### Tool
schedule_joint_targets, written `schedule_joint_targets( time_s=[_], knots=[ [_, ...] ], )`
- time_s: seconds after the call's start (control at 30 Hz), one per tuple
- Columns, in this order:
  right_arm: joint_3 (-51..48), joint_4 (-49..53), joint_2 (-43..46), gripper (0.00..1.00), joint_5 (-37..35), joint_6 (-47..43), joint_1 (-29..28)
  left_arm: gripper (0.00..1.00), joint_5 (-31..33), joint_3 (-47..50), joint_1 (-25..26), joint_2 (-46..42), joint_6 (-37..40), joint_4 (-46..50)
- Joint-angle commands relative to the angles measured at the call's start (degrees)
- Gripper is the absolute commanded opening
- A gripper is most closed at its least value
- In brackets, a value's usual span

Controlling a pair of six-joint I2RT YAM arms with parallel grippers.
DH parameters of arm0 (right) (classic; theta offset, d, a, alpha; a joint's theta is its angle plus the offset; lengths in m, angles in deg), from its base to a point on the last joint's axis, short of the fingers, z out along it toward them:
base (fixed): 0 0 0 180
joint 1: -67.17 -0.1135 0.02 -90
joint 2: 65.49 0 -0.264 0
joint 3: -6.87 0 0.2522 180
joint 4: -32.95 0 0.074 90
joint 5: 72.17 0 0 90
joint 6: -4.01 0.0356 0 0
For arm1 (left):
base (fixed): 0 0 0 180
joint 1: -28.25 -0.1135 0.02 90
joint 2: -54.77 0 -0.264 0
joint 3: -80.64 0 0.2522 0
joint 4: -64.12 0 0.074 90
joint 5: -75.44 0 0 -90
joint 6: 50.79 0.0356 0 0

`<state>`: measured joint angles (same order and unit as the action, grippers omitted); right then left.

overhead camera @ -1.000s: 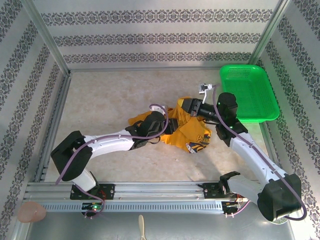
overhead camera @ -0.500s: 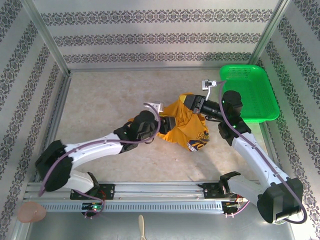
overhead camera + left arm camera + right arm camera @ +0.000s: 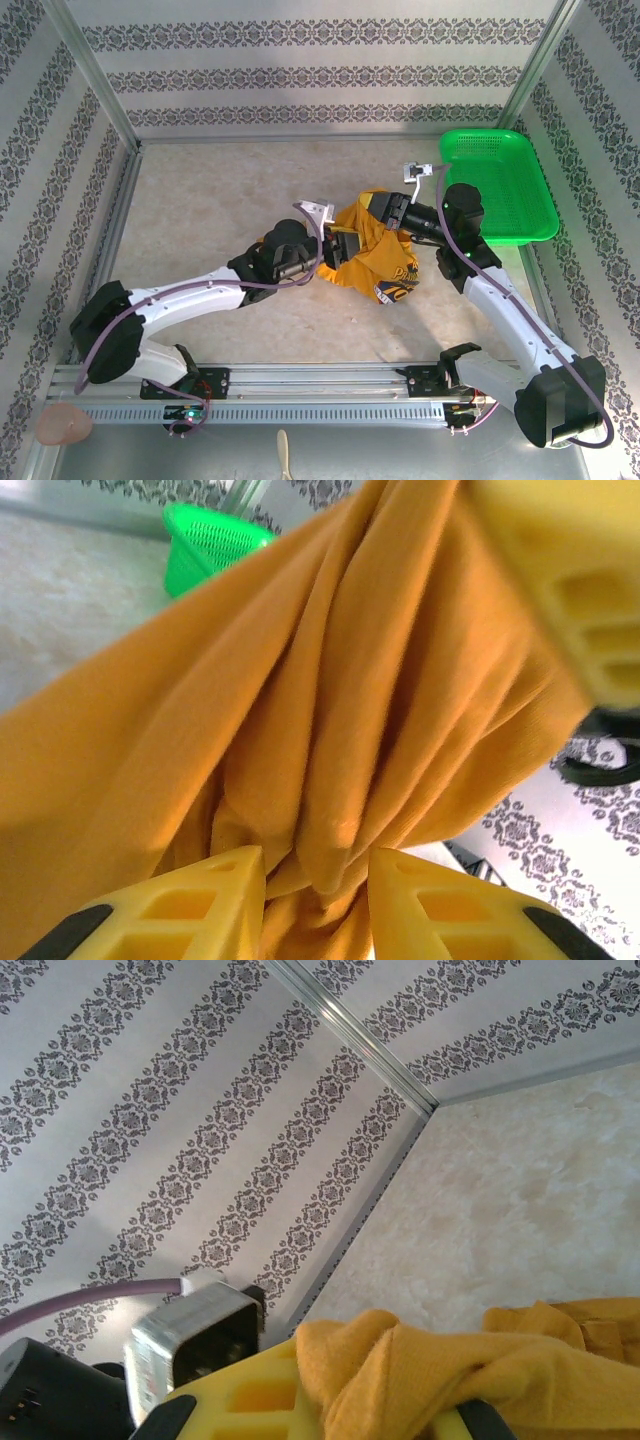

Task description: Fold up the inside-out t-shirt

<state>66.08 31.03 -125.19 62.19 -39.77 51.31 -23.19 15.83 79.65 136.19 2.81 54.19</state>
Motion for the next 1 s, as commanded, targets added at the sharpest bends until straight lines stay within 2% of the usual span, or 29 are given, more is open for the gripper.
schedule_joint_targets(
  time_s=[0.0,0.27,0.33,0.47,0.6,0.73,0.77,0.83,0.9,0.97],
  knots=[
    [-0.2,-2.7,1.3,0.0,-0.1,0.0,0.3,0.33,-1.6,-1.7,0.8,1.0,-1.1,-5.6],
    [-0.5,-2.8,1.5,0.0,0.0,-0.1,0.2,0.31,-1.2,-2.8,0.8,3.0,-1.2,-6.2],
    [-0.7,-2.7,1.5,0.0,0.0,-0.1,0.3,0.26,-0.9,-3.3,0.8,3.3,-1.0,-6.0],
    [-1.1,-2.4,1.7,0.0,-0.2,-0.5,0.6,0.01,-0.1,-4.5,0.6,2.8,-0.3,-4.9],
    [-2.1,-2.5,0.6,0.0,-1.5,-0.9,2.2,0.0,-1.3,-6.1,-0.5,-0.6,0.6,-0.2],
    [-2.4,-2.7,-2.9,0.0,-4.8,-2.4,3.4,0.0,-6.2,-8.6,-2.7,-4.3,-1.1,3.8],
    [-2.4,-2.6,-4.2,0.05,-6.3,-2.7,3.6,0.0,-8.0,-9.3,-3.2,-5.2,-1.8,3.9],
    [-2.1,-3.1,-7.0,0.23,-8.8,-3.1,4.1,0.0,-11.4,-10.6,-4.1,-6.3,-3.3,4.5],
    [-0.9,-2.9,-10.6,0.45,-10.0,-4.0,4.6,0.0,-13.7,-11.4,-4.9,-7.3,-5.0,4.2],
    [0.4,-1.8,-13.5,0.57,-9.9,-4.6,5.2,0.0,-14.5,-11.7,-5.6,-8.0,-6.3,3.9]
  ],
)
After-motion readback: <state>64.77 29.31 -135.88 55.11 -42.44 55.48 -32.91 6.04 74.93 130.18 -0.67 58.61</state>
